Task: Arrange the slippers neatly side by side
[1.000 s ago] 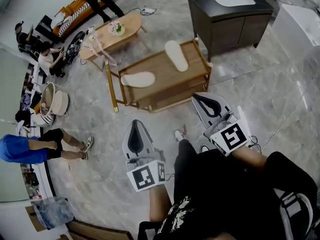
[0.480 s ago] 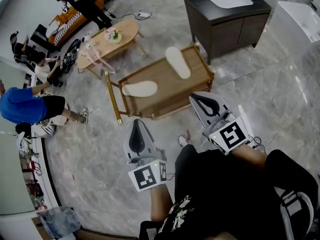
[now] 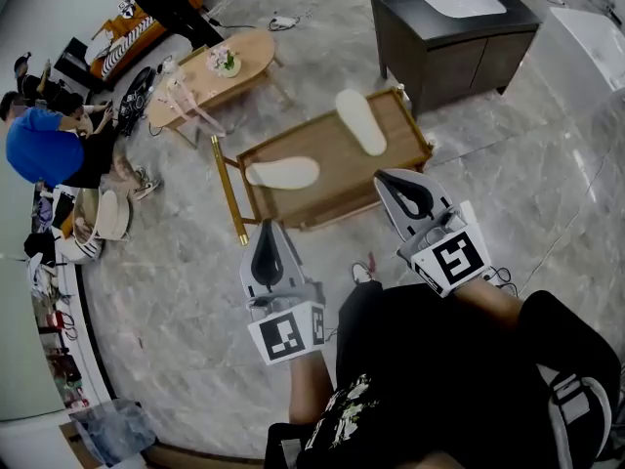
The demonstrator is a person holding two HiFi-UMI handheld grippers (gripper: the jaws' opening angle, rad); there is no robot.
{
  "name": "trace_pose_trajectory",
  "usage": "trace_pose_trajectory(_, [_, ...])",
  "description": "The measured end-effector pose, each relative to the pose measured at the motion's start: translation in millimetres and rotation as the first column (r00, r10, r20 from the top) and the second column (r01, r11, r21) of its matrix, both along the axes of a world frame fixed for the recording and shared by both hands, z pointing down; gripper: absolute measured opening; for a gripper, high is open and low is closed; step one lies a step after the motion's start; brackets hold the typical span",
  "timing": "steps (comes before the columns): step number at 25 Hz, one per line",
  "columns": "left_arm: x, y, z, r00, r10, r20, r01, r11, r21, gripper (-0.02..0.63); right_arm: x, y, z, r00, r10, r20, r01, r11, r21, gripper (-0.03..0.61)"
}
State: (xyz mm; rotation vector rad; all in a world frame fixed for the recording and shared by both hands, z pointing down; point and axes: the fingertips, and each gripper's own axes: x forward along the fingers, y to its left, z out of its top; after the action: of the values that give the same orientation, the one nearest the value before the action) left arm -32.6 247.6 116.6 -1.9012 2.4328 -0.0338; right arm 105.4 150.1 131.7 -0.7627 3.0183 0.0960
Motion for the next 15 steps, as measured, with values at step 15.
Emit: trace_pose_trajectory(15, [-79,-17,-3,1.0,0.0,0.0,0.0,1.0,-0.001,0.002,-85,-16,-3,1.0,-0.012,0.0,0.012,1.0,-0.004,-0.002])
